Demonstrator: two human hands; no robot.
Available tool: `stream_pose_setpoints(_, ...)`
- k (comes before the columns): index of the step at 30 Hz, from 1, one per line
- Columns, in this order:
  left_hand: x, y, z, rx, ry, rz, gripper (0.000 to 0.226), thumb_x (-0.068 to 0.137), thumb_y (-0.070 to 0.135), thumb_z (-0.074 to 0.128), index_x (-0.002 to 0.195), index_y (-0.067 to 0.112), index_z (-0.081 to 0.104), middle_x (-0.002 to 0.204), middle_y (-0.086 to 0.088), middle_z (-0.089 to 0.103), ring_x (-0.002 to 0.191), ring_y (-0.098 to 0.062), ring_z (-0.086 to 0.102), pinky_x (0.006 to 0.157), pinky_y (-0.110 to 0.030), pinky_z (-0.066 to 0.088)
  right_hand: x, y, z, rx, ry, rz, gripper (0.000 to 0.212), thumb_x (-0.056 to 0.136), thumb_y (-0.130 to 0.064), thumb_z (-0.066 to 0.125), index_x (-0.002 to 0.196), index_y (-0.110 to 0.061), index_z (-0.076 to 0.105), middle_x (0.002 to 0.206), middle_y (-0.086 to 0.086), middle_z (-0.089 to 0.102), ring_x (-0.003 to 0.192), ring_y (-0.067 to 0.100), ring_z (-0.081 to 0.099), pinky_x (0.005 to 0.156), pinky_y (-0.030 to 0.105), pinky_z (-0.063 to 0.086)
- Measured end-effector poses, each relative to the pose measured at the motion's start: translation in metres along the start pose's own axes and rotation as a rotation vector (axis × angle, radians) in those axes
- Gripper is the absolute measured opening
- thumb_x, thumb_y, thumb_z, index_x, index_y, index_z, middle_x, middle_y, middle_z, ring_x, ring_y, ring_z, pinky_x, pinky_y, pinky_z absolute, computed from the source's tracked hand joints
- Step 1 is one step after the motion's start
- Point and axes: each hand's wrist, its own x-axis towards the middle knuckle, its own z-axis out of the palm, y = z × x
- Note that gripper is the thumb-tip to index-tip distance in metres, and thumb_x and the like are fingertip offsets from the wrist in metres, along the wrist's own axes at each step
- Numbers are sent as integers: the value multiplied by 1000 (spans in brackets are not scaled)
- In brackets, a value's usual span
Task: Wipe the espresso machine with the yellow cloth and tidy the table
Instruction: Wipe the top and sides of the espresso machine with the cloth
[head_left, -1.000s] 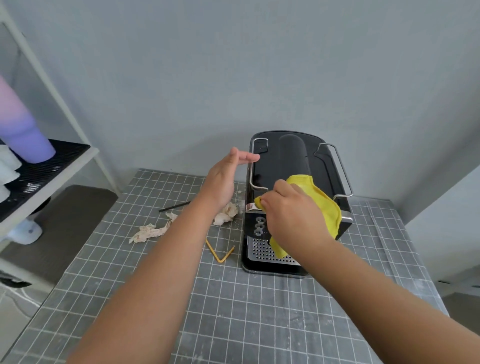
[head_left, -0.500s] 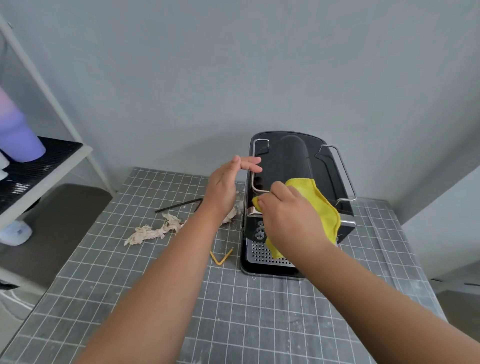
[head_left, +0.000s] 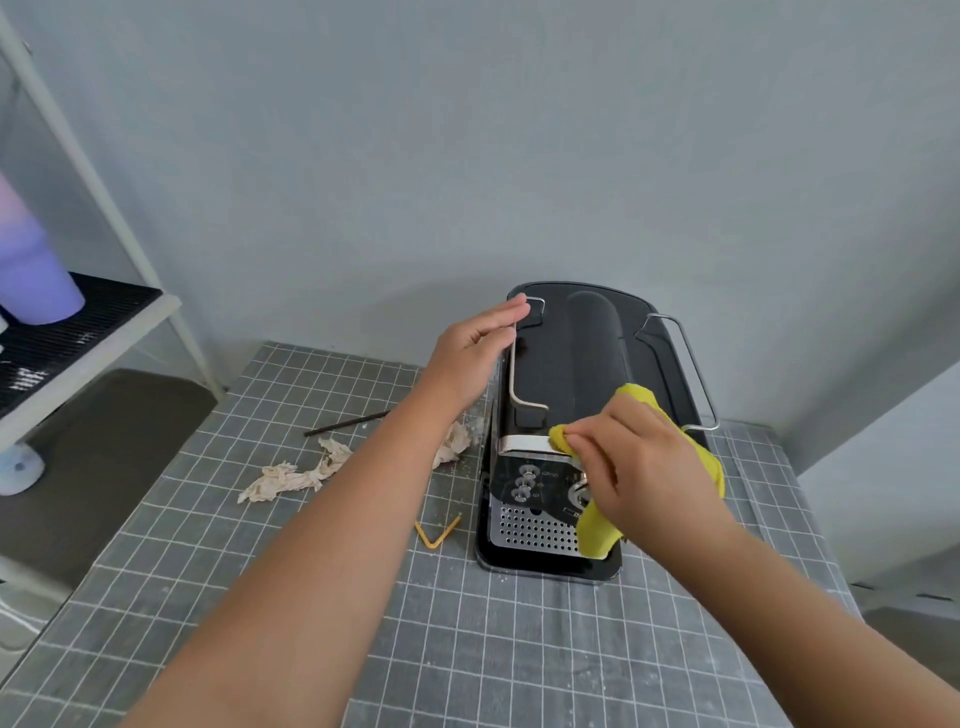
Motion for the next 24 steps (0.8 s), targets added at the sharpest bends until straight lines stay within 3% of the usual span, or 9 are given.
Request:
stream_pose_setpoints(4,8,6,5,65,-45,-36,42,102,13,41,143,19,48,154,15,37,141,5,29,115,-16,19,17,13,1,195,-105,199,8,87,-15,65,83,-17,72,75,-7,55,62,5,52,61,6,37)
stream_pose_setpoints(6,10,7,10,72,-47,-53,45,104,14,37,149,18,38,158,12,29,145,1,23,114,-14,15,33,21,3,206,-151,263,7,87,-16,66,83,-18,72,72,-14,48,63,0,49,62,4,35)
stream_pose_setpoints(10,8,3,16,58,-11,-107,47,106,22,35,152,23,30,159,8,29,146,-4,24,118,-21,15,72,34,11,116,-262,286,8,88,-21,64,86,-19,71,73,-15,44,71,8,47,68,21,38)
stream_pose_setpoints(15,11,10,13,253,-32,-164,49,105,30,32,153,30,25,162,-2,21,151,-14,12,124,-41,9,117,46,11,-39,-433,355,17,89,-22,58,94,-19,74,96,1,69,86,18,59,77,30,50)
stream_pose_setpoints(19,9,19,9,425,-67,-180,50,105,33,27,154,34,18,164,-11,13,152,-19,3,121,-39,10,103,28,-10,-55,-514,321,19,87,-21,58,88,-17,76,86,-1,71,82,18,64,74,28,50)
stream_pose_setpoints(22,6,23,9,453,-70,-164,51,105,31,26,155,32,17,162,-13,17,152,-20,4,119,-40,14,71,12,-22,-15,-495,287,15,83,-21,61,81,-16,74,68,-12,57,64,5,52,59,7,38)
stream_pose_setpoints(24,4,24,9,445,-66,-159,50,105,31,26,155,32,18,162,-10,20,152,-19,6,120,-41,15,63,11,-20,23,-467,307,12,82,-21,62,78,-14,71,62,-13,50,60,1,47,57,5,37)
